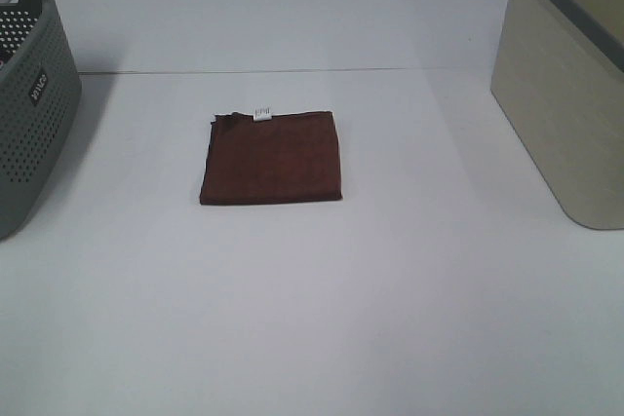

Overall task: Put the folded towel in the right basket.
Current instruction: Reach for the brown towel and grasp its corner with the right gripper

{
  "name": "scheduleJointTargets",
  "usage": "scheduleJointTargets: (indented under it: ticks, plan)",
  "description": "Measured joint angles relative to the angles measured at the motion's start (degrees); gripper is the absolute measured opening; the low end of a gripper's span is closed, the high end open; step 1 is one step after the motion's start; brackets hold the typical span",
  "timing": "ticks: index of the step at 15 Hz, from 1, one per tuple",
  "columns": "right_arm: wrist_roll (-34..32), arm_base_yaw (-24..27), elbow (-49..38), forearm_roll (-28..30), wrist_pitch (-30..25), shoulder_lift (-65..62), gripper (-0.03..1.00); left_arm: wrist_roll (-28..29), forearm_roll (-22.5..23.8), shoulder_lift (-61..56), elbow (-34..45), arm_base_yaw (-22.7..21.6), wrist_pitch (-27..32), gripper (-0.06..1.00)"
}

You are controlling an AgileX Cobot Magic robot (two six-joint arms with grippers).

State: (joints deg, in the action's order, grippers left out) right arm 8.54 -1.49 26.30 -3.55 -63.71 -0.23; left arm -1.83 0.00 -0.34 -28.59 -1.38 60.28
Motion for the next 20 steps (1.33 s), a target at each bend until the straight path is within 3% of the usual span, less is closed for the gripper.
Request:
scheduleJointTargets:
  ticks: [20]
  plan:
    - [0.00,0.00,0.00,0.00,0.00,0.00,0.91,0.00,0.00,0.00,0.00,0.00,0.00,0.88]
